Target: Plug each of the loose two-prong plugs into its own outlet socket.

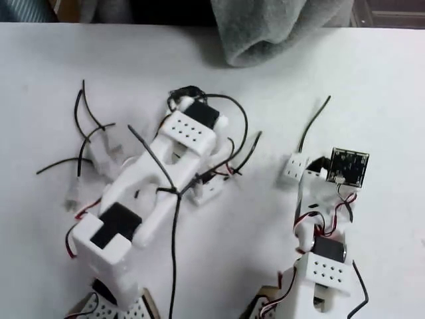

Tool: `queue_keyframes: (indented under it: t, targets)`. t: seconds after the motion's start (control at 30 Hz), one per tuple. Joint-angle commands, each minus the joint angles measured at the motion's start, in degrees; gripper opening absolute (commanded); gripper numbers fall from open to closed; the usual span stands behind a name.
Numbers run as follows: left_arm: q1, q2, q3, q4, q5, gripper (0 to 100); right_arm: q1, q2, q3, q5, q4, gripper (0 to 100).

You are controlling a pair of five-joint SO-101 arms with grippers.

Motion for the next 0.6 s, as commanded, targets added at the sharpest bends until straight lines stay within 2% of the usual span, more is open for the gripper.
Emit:
queue_keyframes:
  t: [0.0, 0.33, 0.57]
  targets:
    - [0.40, -0.66, -0.18, -0.70, 4.40, 2, 0.57, 0.13, -0.53, -0.44, -1.27, 2.0]
    - [0.22, -0.31, -0.18, -1.14, 4.92, 2, 0.57, 0.13, -0.53, -0.44, -1.27, 2.0]
    - [0.40, -0.84, 5.19, -7.74, 9.32, 2, 0.57, 0.13, -0.53, -0.44, -1.27, 2.0]
